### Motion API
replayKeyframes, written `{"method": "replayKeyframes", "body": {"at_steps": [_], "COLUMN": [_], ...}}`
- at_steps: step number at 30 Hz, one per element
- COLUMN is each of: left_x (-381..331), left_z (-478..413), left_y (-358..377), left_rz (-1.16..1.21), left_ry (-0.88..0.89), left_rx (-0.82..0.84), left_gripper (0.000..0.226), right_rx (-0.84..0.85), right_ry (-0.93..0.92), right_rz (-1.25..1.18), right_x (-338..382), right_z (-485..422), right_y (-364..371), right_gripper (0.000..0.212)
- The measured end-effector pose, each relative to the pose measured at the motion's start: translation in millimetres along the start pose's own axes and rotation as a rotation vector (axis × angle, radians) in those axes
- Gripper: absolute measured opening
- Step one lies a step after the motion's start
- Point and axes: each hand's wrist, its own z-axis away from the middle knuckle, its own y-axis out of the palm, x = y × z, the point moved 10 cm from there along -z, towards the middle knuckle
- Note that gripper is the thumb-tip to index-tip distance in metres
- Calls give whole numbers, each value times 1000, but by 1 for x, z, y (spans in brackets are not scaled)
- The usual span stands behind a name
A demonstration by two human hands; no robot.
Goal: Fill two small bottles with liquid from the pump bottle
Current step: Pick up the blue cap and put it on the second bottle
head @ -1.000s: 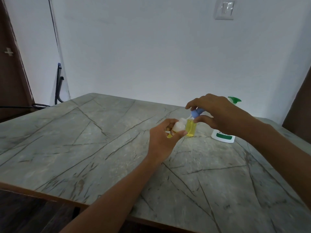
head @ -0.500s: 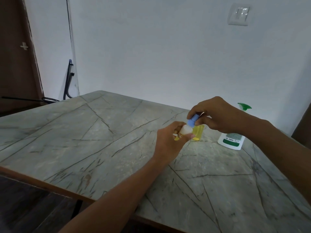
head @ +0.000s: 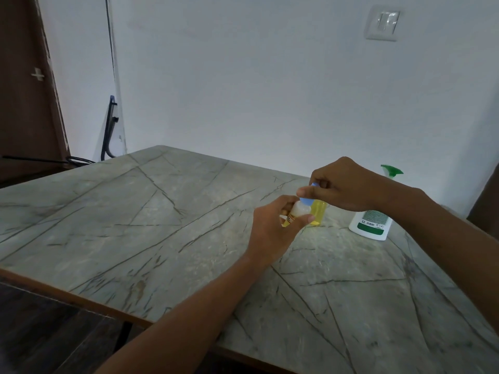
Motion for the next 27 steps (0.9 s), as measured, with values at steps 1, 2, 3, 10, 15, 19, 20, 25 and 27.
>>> {"method": "replayKeyframes", "body": {"at_steps": [1, 2, 3, 10, 15, 19, 20, 25, 27], "left_x": [1, 2, 3, 2, 4, 4, 3, 0, -1], "left_z": [0, 0, -1, 0, 0, 0, 0, 1, 1], "left_y": [1, 2, 3, 2, 3, 6, 5, 4, 5], "left_rz": [4, 12, 18, 28, 47, 21, 26, 12, 20], "left_ry": [-7, -11, -10, 36, 34, 24, 25, 34, 38], "left_rx": [11, 20, 24, -1, 1, 24, 24, 24, 24], "left_gripper": [42, 42, 42, 40, 39, 44, 44, 33, 34], "right_rx": [-21, -42, -52, -48, -93, -106, -111, -139, -141], "right_ry": [9, 15, 16, -40, -43, -56, -58, 20, 16], "right_rz": [-61, -135, -203, -285, -306, -341, -335, -217, -244], "right_x": [-3, -5, -8, -15, -13, -8, -7, -9, -8], "right_z": [1, 3, 6, 16, 18, 14, 14, 10, 10], "right_y": [0, -1, -1, 4, 7, 5, 5, 4, 5], "right_gripper": [61, 57, 53, 24, 33, 25, 22, 49, 52]}}
